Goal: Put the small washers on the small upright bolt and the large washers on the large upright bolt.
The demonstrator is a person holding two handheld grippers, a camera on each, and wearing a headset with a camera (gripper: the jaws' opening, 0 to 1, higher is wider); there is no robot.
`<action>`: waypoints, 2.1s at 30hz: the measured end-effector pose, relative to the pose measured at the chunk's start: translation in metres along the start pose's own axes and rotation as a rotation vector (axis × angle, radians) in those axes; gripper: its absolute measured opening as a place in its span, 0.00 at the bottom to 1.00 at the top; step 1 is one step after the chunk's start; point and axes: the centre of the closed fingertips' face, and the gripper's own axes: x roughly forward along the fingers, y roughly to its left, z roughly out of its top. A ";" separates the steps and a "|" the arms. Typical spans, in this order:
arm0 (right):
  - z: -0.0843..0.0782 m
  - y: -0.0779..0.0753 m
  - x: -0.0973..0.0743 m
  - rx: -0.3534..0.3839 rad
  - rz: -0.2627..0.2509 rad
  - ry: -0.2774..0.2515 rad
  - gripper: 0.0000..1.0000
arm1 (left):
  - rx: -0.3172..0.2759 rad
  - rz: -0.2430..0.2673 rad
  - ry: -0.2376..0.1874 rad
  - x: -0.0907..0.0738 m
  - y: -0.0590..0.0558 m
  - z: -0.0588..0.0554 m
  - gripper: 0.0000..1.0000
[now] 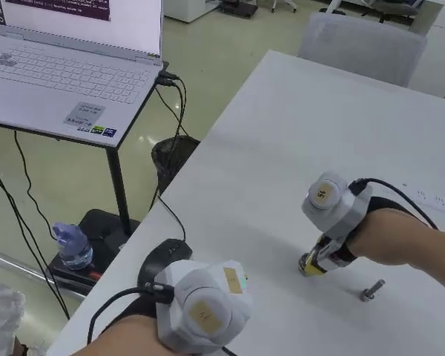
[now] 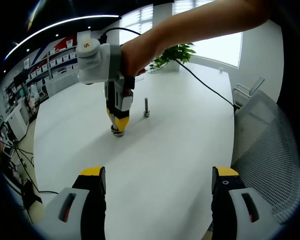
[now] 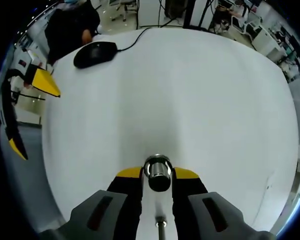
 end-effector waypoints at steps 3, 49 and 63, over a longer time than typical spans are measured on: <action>0.000 -0.002 0.002 0.002 -0.005 -0.002 0.22 | -0.003 -0.002 0.003 0.000 0.000 0.000 0.86; -0.027 0.002 -0.080 0.035 -0.110 -0.240 0.39 | -0.004 0.008 -0.008 -0.006 -0.001 0.007 0.87; -0.059 0.026 -0.140 0.140 -0.163 -0.433 0.40 | -0.026 0.036 -0.028 -0.018 0.000 0.015 0.87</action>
